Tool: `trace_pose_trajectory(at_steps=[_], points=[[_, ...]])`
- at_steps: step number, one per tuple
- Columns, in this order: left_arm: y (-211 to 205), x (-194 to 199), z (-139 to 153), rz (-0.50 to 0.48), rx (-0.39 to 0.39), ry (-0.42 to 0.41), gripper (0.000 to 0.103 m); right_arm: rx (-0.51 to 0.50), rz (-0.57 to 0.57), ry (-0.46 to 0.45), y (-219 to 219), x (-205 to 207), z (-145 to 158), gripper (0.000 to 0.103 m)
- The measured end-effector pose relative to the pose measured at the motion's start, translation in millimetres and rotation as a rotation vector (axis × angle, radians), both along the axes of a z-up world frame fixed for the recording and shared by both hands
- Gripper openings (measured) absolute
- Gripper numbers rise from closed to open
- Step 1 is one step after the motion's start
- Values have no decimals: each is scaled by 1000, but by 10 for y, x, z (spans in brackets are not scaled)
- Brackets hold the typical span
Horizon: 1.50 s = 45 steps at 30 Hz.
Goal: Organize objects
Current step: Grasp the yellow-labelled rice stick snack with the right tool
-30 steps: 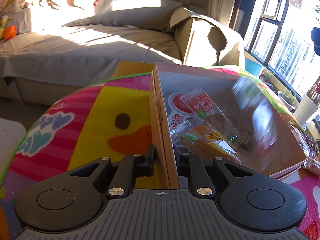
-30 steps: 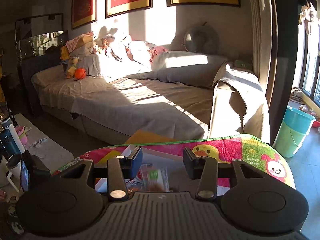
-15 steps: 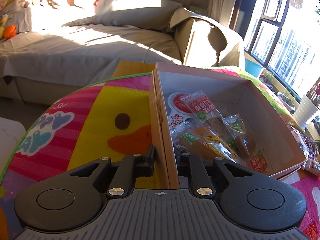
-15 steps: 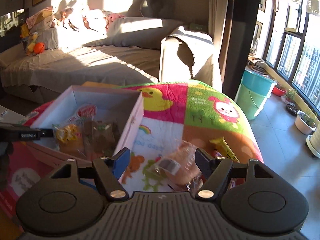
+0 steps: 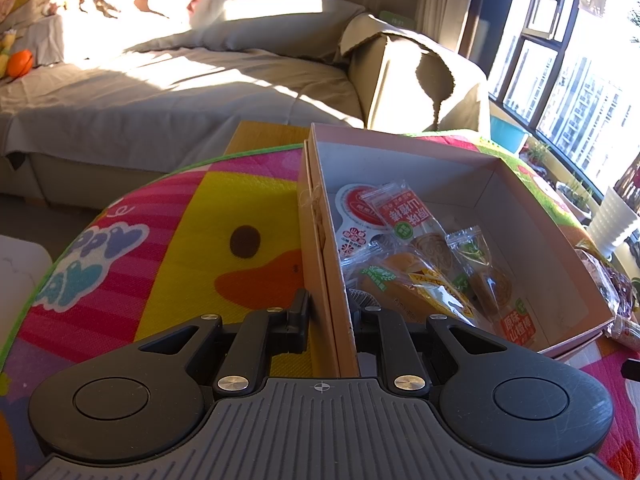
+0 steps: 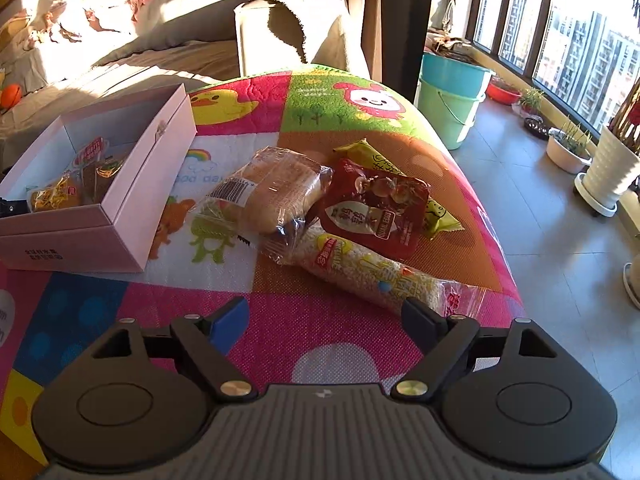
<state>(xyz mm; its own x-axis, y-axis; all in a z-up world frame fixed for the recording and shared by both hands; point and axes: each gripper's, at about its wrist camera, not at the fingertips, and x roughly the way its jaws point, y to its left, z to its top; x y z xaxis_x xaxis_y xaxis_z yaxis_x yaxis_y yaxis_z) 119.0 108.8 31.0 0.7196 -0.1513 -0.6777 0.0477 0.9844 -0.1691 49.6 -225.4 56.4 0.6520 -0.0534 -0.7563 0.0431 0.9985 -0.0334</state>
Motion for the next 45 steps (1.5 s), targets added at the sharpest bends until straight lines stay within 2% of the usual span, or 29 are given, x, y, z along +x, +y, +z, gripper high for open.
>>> trace_pose_trajectory(at_steps=[5, 7, 13, 14, 15, 16, 18, 21, 25, 32, 36, 38, 42, 45], points=[[0, 0, 1, 0, 1, 0, 17, -43, 0, -20, -24, -11, 32, 86], [0, 0, 1, 0, 0, 0, 17, -54, -6, -37, -84, 3, 63, 90], [-1, 1, 2, 0, 0, 0, 17, 86, -145, -52, -544, 131, 131, 90], [-1, 0, 2, 0, 0, 0, 17, 90, -168, -55, -594, 147, 130, 88], [0, -1, 1, 0, 0, 0, 17, 89, -182, -57, -628, 162, 130, 76], [-1, 1, 3, 0, 0, 0, 17, 88, -197, -51, -668, 188, 117, 59], [-1, 0, 3, 0, 0, 0, 17, 87, -233, -45, -751, 243, 80, 48], [-1, 2, 4, 0, 0, 0, 17, 65, -268, -33, -835, 304, 22, 44], [-6, 7, 4, 1, -1, 1, 17, 131, -208, 20, -800, 260, -36, 44], [-7, 4, -1, 2, -1, 3, 17, 199, -48, 85, -383, 44, -30, 46], [-8, 5, 0, 2, 0, 3, 17, 194, -4, 65, -168, -32, 30, 46], [-9, 2, 0, 2, 3, 2, 17, 224, -22, 36, -161, -28, 88, 49], [-19, -1, 11, 1, 15, -7, 17, 308, -47, 22, -123, 61, 103, 67], [-12, -1, 13, 1, 14, -6, 17, 349, -45, 46, -15, 150, 6, 69]])
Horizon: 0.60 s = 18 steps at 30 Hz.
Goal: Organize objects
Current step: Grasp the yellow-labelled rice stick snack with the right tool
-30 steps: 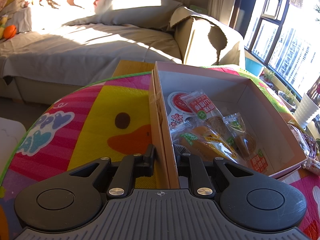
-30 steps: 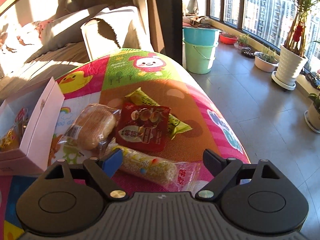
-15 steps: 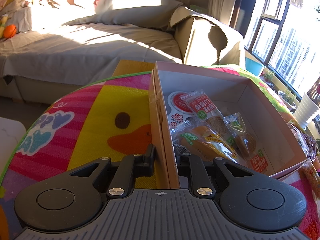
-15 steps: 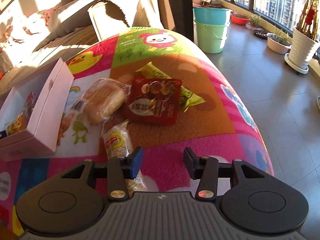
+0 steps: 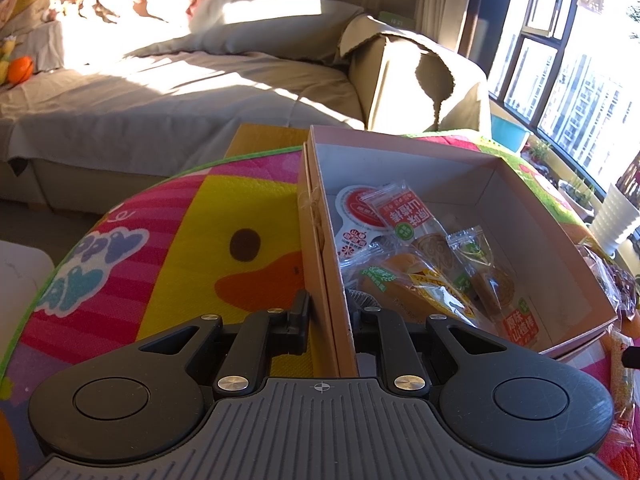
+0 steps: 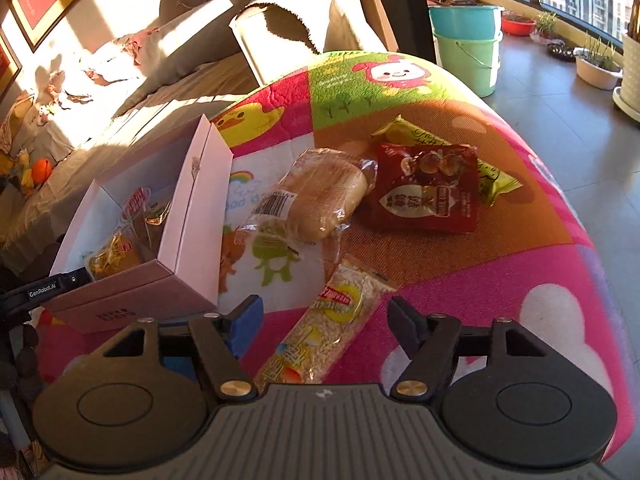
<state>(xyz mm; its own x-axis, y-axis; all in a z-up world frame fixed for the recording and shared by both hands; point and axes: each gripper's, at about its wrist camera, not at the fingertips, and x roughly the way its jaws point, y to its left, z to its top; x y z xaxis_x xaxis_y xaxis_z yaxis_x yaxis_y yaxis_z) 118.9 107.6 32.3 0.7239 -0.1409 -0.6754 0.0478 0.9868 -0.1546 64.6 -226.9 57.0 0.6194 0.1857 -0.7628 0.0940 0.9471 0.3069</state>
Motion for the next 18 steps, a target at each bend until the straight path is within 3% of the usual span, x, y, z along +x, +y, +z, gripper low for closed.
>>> trace_pose_trajectory(at_steps=[2, 5, 8, 10, 13, 18], points=[[3, 3, 3, -1, 0, 1, 17, -25, 13, 8, 131, 40, -75, 72], [10, 2, 6, -2, -1, 2, 17, -142, 65, -18, 364, 42, -90, 71], [10, 1, 5, -1, -2, 3, 17, -193, 110, -28, 478, 13, -86, 58], [10, -2, 6, -1, -2, 3, 17, -215, 129, -29, 503, -19, -75, 42], [10, -1, 6, -1, -3, 2, 17, -211, 172, -13, 496, -93, -47, 31], [7, -6, 6, -2, -5, 2, 17, -214, 217, 26, 506, -255, 31, 28]])
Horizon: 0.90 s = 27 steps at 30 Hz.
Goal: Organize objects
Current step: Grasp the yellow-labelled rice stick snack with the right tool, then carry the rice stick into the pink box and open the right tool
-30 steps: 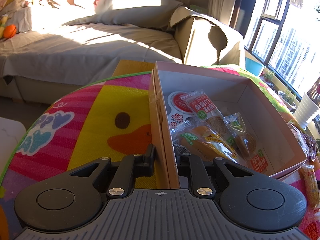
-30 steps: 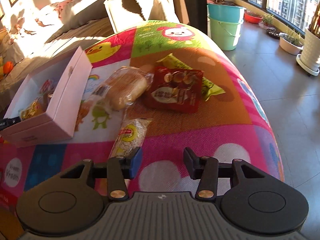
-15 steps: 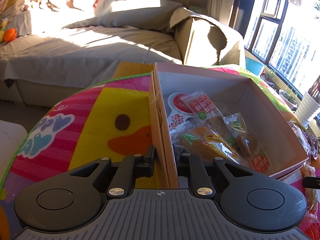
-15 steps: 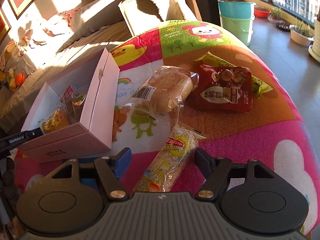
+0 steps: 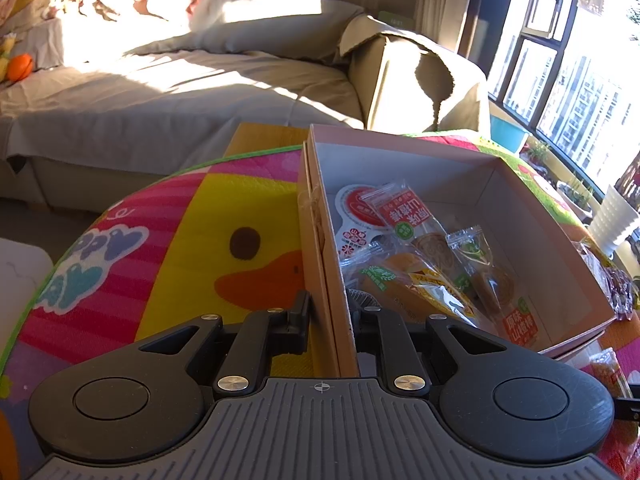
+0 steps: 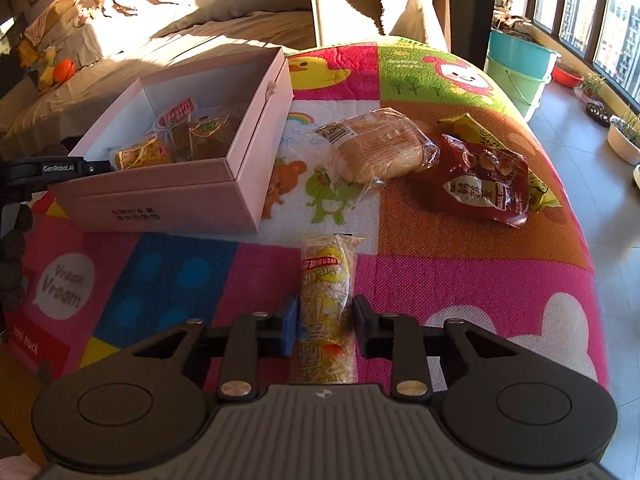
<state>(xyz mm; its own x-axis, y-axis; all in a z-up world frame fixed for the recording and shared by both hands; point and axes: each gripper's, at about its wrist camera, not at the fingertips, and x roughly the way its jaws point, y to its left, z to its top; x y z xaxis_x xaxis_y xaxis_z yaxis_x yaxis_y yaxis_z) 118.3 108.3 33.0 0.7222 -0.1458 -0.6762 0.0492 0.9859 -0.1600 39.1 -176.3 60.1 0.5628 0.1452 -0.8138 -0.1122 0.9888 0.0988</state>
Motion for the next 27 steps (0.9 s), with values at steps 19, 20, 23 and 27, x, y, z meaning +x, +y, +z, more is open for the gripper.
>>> trace_pose_trajectory(at_steps=[19, 20, 23, 27], points=[[-12, 15, -11, 4, -8, -1, 17, 172, 146, -528, 573, 232, 1596, 28], [-8, 15, -11, 4, -8, -1, 17, 159, 165, -520, 652, 294, 1557, 28], [-6, 12, -13, 4, -8, 0, 17, 111, 194, -463, 855, 469, 1355, 28], [-6, 12, -12, 4, -8, 0, 17, 70, 201, -398, 1009, 571, 1075, 28]])
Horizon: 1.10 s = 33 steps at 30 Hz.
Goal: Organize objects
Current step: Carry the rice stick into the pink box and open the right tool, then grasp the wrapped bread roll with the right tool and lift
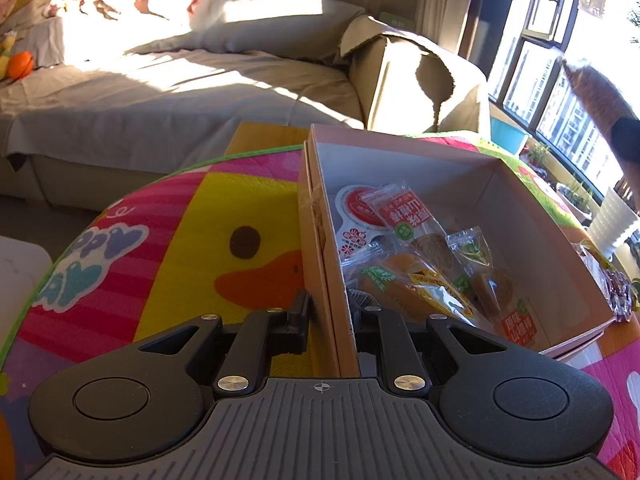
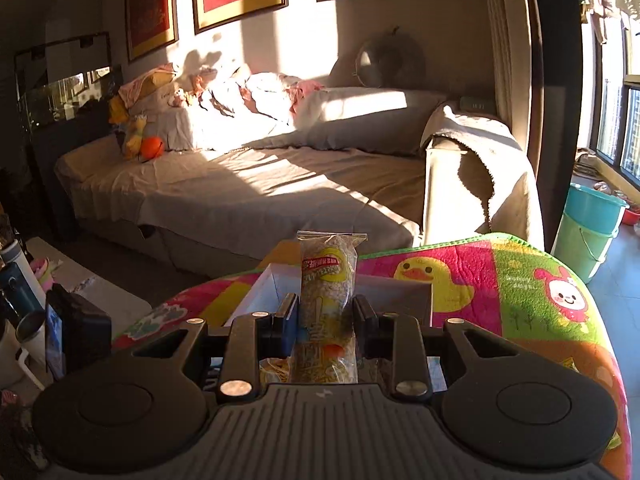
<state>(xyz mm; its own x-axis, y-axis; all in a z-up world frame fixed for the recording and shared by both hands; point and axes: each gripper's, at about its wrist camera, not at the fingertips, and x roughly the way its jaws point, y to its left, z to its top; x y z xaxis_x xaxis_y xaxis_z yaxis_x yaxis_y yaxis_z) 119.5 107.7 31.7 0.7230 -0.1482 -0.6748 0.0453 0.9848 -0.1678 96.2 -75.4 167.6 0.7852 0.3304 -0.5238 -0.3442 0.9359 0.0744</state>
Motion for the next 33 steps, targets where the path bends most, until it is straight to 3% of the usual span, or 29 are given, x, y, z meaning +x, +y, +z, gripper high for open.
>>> trace_pose_trajectory(at_steps=[9, 21, 28, 33], points=[[0, 0, 0, 0, 0, 0, 17, -22, -32, 26, 22, 80, -212, 29], [-3, -3, -2, 0, 2, 0, 17, -21, -102, 3, -271, 55, -197, 46], [-4, -2, -2, 0, 1, 1, 17, -10, -261, 33, -821, 24, -333, 57], [-5, -3, -2, 0, 2, 0, 17, 41, -423, 120, -1341, 50, -525, 65]])
